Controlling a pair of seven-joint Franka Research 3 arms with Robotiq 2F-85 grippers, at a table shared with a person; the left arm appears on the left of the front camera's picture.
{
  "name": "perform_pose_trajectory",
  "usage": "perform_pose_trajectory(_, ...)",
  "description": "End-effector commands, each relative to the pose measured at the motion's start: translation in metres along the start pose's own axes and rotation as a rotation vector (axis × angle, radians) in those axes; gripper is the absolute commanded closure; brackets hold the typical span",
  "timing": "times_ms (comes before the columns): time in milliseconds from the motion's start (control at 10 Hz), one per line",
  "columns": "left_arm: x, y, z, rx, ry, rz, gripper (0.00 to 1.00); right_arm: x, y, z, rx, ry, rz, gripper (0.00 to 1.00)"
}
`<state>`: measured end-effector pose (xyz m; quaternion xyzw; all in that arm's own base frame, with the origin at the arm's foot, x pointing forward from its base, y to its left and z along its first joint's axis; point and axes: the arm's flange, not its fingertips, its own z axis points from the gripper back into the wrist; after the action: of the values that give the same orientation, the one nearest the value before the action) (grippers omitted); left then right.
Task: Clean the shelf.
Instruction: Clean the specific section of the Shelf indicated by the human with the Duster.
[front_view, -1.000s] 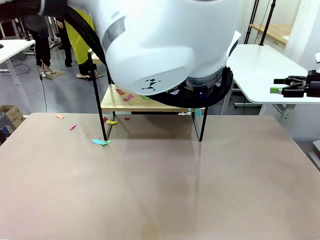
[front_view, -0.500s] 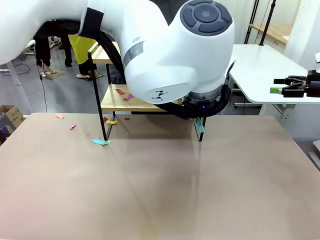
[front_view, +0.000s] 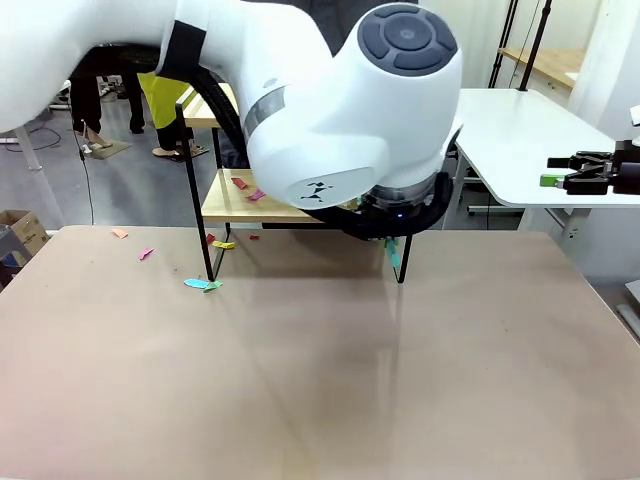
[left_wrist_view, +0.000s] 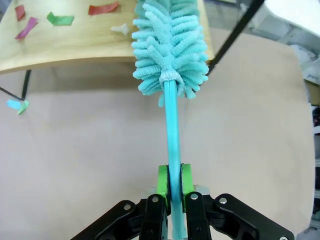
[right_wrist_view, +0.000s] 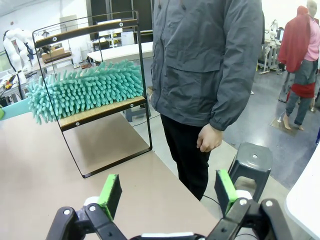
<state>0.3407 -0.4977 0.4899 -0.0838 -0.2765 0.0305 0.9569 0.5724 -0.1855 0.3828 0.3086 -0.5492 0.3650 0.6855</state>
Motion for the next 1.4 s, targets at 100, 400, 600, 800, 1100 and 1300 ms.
perform_pose_trajectory(100, 0.004, 0.069, 0.009, 0.109, 0.045, 0.016, 0.87, 0.007, 0.004, -0.002, -0.016, 0.014, -0.012, 0.00)
perform_pose_trajectory(400, 0.004, 0.140, 0.019, 0.270, 0.086, 0.020, 0.87, 0.007, 0.004, -0.002, -0.016, 0.014, -0.012, 0.00)
perform_pose_trajectory(600, 0.008, 0.178, 0.032, 0.376, 0.069, 0.063, 0.87, 0.007, 0.004, -0.002, -0.016, 0.014, -0.012, 0.00)
perform_pose_trajectory(800, 0.012, 0.194, 0.049, 0.462, 0.030, 0.081, 0.87, 0.007, 0.004, -0.002, -0.016, 0.014, -0.012, 0.00)
perform_pose_trajectory(1100, 0.015, 0.193, 0.048, 0.424, 0.015, 0.082, 0.87, 0.007, 0.004, -0.002, -0.016, 0.014, -0.012, 0.00)
perform_pose_trajectory(1300, 0.015, 0.186, 0.057, 0.399, -0.012, 0.075, 0.87, 0.007, 0.004, -0.002, -0.016, 0.014, -0.012, 0.00)
